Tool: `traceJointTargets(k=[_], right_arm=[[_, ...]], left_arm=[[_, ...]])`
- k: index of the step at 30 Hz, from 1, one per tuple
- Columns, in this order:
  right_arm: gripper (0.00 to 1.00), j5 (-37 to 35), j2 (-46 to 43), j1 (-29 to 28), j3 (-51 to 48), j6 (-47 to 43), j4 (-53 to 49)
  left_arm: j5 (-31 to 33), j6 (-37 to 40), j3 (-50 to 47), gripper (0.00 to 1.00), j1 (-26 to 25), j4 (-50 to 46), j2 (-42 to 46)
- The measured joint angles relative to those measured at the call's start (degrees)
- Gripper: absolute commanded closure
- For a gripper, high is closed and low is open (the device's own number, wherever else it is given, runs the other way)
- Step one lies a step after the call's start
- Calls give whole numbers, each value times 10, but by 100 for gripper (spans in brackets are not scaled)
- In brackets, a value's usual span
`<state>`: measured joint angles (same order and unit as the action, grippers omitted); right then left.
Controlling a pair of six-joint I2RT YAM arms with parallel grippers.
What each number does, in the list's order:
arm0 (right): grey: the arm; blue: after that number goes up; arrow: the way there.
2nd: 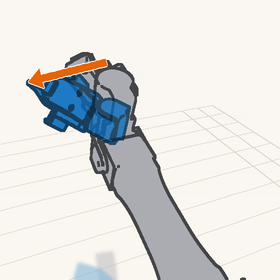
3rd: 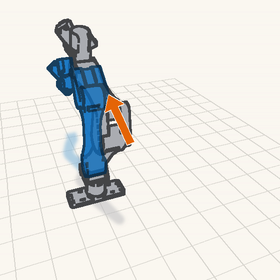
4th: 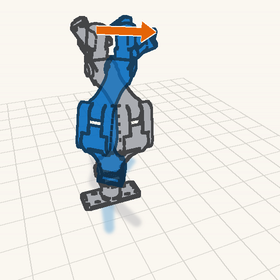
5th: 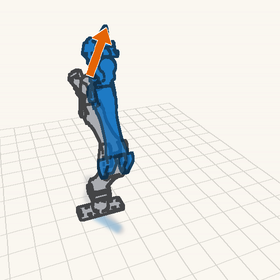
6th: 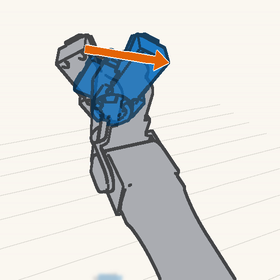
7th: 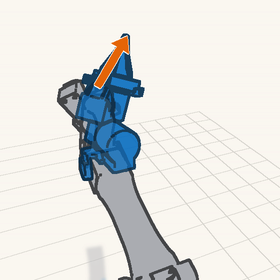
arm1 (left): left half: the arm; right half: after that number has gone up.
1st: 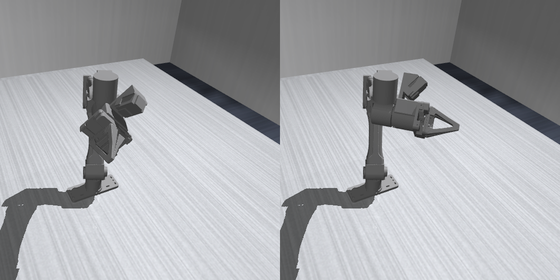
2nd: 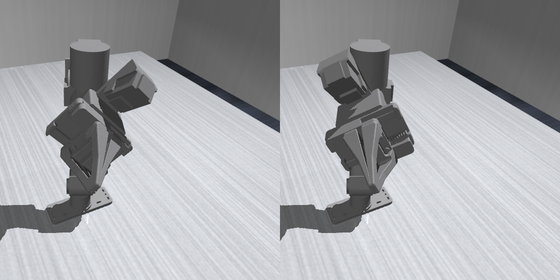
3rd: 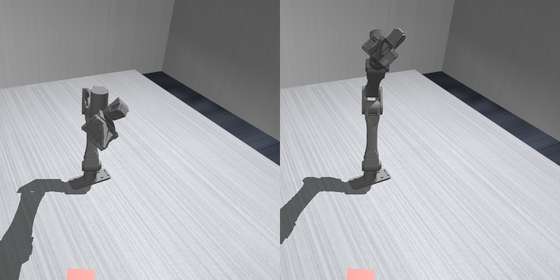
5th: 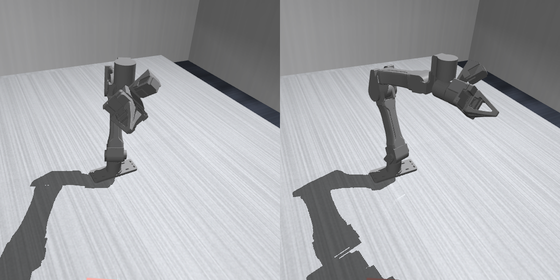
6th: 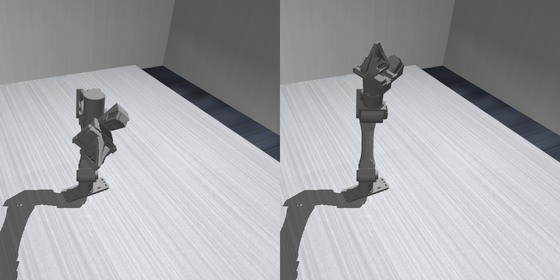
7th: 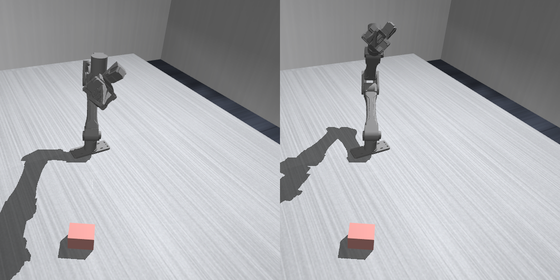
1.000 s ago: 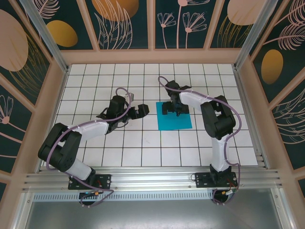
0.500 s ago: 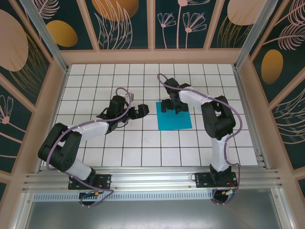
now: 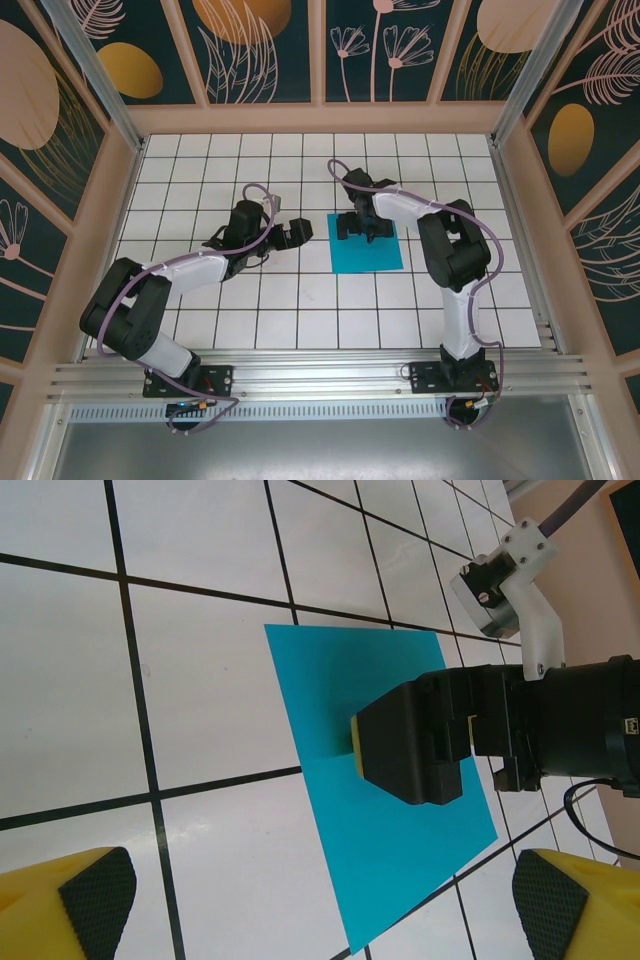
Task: Fold a paper plane with a square sheet of paper (pick it up from the middle)
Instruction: Fold the square sheet of paper in half at the center of the table.
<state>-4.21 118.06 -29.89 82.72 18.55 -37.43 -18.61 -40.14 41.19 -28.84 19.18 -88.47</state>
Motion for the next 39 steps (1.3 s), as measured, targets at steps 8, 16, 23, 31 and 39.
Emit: traceJointTargets(k=[8,16,23,31,39], right_arm=[[5,-1,-4,0,-6,0,8],[14,-3,-4,0,-3,2,7],[20,-5,-4,0,0,5,4],[4,-3,-5,-1,5,10,-12],[1,-2,-45,-6,2,19,-23]], left_arm=[[0,0,0,2,0,-2,0],[0,0,0,2,0,-2,0],[0,0,0,1,0,-5,0],[0,0,0,2,0,-6,0],[0,0,0,1,0,-10,0]])
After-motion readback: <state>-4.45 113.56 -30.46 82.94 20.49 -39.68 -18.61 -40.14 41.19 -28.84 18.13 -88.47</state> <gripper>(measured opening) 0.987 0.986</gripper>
